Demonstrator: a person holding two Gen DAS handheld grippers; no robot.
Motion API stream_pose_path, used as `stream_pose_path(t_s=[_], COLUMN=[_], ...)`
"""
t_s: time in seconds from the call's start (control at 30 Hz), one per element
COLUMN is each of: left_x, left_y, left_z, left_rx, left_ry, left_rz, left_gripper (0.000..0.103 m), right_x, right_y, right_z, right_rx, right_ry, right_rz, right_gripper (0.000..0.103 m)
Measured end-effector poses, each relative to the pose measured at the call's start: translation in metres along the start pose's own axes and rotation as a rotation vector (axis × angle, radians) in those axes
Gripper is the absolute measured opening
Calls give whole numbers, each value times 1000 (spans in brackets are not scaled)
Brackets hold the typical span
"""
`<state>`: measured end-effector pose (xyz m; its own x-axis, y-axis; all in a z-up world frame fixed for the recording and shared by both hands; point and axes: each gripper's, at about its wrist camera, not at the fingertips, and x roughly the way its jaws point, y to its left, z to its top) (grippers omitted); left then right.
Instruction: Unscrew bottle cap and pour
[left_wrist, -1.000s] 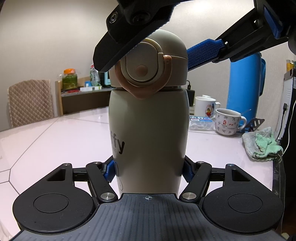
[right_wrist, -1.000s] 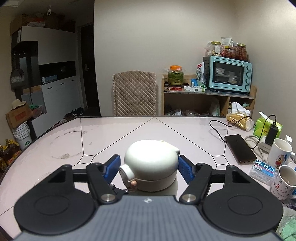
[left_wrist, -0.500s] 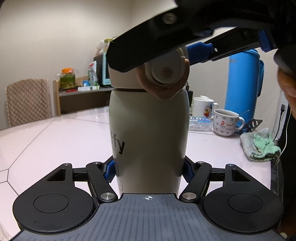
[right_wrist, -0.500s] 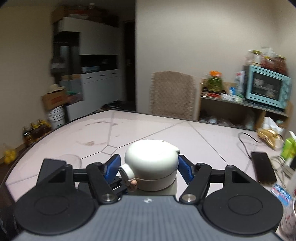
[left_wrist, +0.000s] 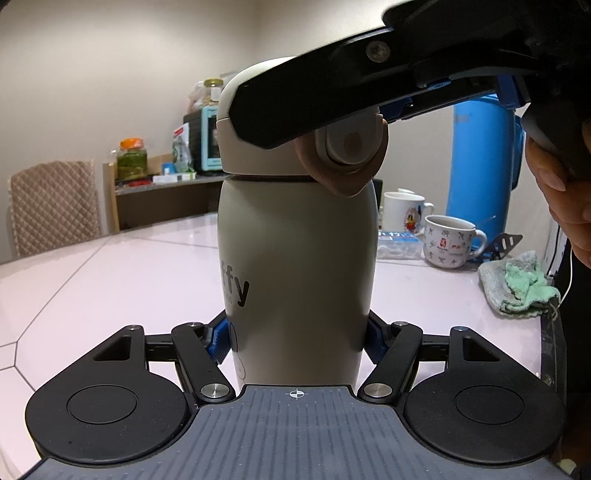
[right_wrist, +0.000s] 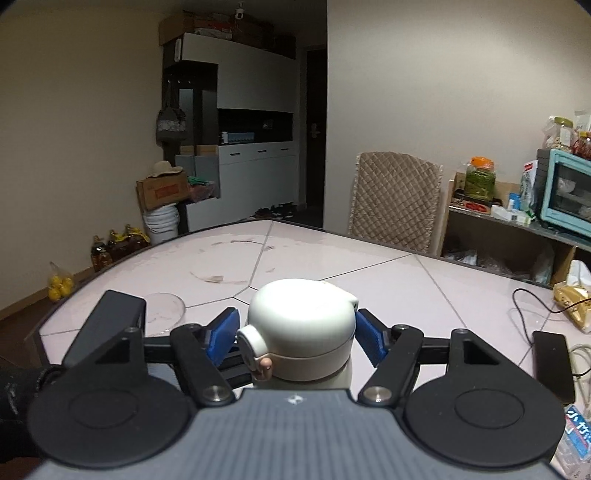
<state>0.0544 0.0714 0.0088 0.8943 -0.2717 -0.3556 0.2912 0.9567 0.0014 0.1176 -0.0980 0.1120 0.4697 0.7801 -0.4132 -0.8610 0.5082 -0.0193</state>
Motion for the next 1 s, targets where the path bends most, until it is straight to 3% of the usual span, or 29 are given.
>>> stream_pose_path(t_s=[0.27, 0.93, 1.0], left_x=[4, 2, 1], left_y=[-7, -16, -16], left_z=[2, 2, 2], left_rx=[4, 13, 16], left_ry=[2, 2, 2], left_rz=[2, -20, -27], left_gripper=[72, 72, 72], right_x=[-19, -32, -19], right_y=[3, 29, 36], right_z=[5, 6, 3], right_rx=[79, 221, 231], right_ry=[-33, -47, -42], right_rz=[-48, -317, -345], right_gripper=[86, 86, 86])
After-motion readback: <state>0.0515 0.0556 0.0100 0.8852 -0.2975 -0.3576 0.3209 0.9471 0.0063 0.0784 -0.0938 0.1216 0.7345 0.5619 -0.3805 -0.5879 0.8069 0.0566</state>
